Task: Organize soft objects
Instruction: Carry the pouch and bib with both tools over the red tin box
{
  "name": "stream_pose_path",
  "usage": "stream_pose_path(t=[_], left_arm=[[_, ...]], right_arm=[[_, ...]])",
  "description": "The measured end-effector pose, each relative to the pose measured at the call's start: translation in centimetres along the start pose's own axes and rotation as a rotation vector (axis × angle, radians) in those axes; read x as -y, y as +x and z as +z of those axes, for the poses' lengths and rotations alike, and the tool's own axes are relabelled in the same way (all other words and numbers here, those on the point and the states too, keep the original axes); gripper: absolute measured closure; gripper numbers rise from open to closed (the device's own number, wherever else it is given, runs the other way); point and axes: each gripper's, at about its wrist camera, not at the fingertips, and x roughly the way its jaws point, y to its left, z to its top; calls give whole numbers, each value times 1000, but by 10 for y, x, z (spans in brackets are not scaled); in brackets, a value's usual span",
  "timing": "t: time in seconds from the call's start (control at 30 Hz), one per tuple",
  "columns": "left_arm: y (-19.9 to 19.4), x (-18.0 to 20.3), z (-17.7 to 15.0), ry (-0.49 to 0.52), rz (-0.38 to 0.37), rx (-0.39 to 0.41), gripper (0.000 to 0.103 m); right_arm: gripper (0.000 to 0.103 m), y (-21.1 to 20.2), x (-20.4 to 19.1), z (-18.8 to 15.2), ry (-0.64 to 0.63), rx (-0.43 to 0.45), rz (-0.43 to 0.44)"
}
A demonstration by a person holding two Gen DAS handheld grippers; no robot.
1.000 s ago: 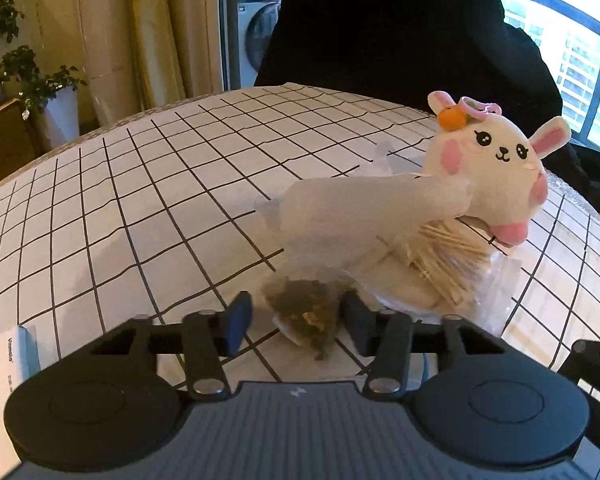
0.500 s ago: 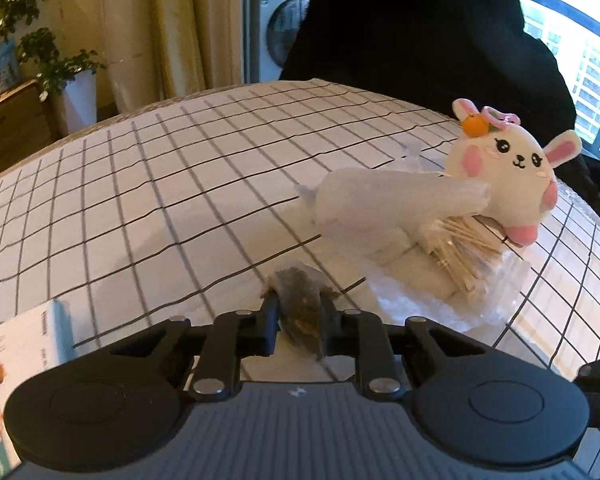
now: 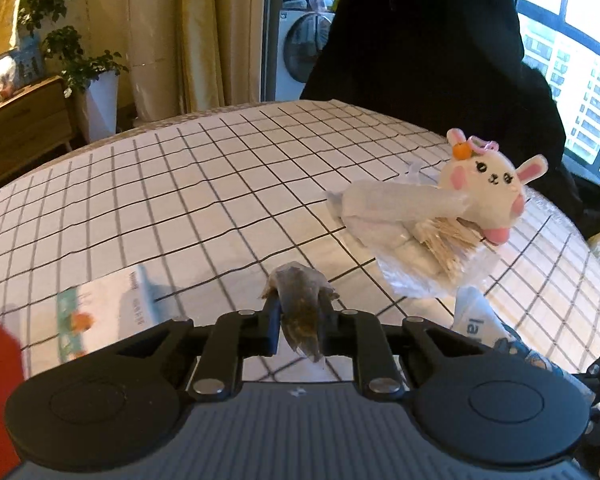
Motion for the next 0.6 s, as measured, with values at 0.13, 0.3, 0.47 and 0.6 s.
stream_pose_path(t=[0.13,0.3,0.47,0.6], left_arm=[[-28,-6,-4,-9,2,-2,86],[-65,-14,-10,10,21,-1,86],[-102,-30,-18,0,32,-5,86],[-129,-44,-26,9,51,5,86]], right_arm=[[93,-19,-16,6,-6,20,18],[92,-31,-37,16,-14,37,32],[92,-40,-58,28,-16,51,70],[92,-44,-79,38,-38,62,90]])
